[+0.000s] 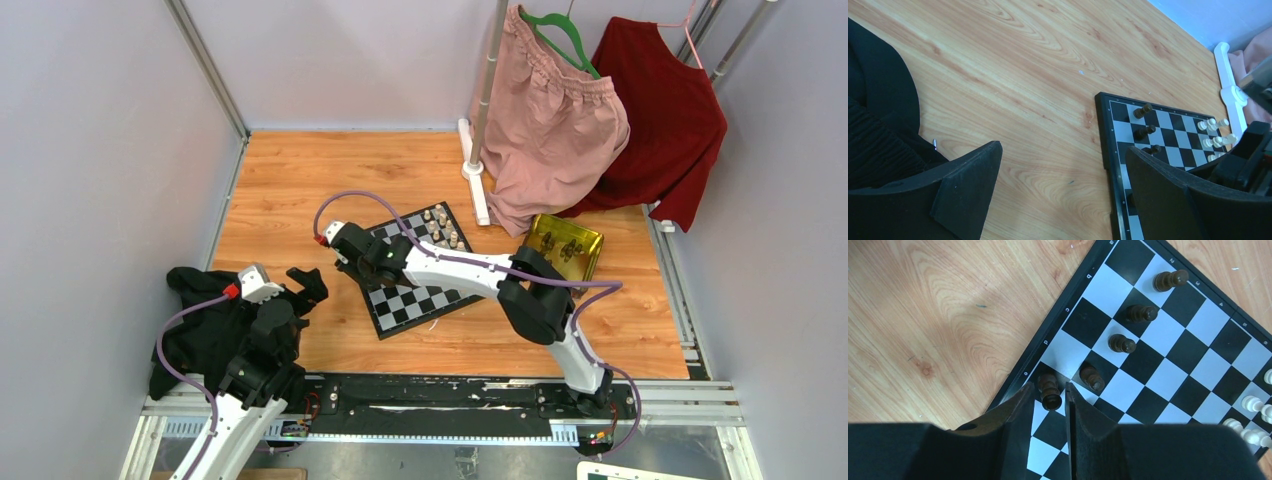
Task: Set up the chess pieces on the board
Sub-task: Pick up the chess piece from the chessboard.
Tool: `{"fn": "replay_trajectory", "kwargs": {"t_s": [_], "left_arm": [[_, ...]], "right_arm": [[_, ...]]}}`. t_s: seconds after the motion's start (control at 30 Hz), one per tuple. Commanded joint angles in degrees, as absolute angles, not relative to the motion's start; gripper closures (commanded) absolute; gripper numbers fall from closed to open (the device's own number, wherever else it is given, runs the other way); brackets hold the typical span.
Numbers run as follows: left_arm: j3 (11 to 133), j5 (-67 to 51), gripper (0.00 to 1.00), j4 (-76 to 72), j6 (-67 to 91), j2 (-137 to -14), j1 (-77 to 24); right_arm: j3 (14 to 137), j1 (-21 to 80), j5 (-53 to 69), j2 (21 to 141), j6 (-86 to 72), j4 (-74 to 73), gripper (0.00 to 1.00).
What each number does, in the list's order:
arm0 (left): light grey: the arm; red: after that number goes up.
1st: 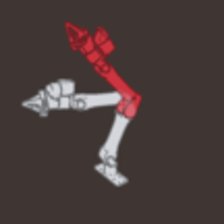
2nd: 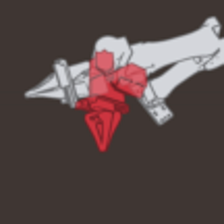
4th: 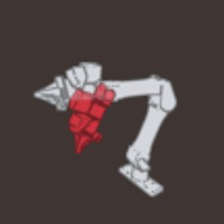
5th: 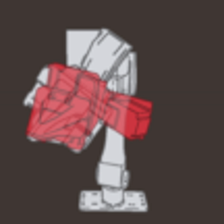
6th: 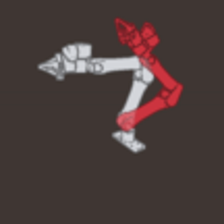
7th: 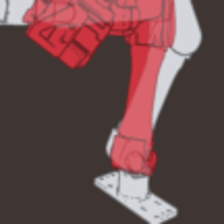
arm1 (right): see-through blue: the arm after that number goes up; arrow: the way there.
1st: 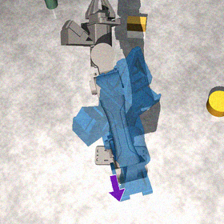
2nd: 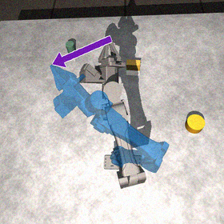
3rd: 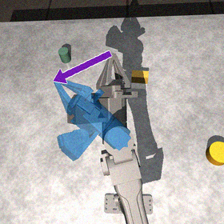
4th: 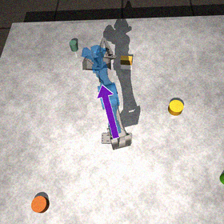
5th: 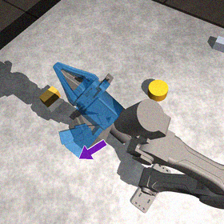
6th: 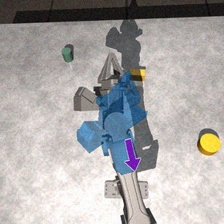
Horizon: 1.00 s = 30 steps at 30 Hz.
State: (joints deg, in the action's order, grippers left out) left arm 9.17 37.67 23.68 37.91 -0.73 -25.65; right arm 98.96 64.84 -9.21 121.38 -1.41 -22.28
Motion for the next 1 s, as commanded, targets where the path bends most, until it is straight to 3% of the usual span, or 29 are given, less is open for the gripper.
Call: {"fn": "replay_trajectory", "kwargs": {"t_s": [0.0,0.17,0.37,0.43,0.97], "left_arm": [[8.31,37.64,0.00,23.22,37.27,2.12,-26.02],[8.26,37.52,0.00,22.95,37.10,2.12,-26.02],[8.20,37.37,0.00,22.77,37.04,2.11,-26.02],[8.25,37.42,0.00,22.76,37.00,2.08,-26.02],[8.18,37.34,0.00,22.77,37.00,2.03,-26.02]], "right_arm": [[100.43,65.23,-8.70,123.03,-0.77,-22.94,0.67],[100.31,65.04,-8.37,123.29,-0.97,-22.91,0.71],[100.60,64.81,-8.30,122.94,-0.65,-22.94,0.96],[100.71,64.84,-8.40,122.58,-0.34,-22.94,1.00],[104.26,63.97,-9.43,123.62,1.46,-22.96,1.00]]}}
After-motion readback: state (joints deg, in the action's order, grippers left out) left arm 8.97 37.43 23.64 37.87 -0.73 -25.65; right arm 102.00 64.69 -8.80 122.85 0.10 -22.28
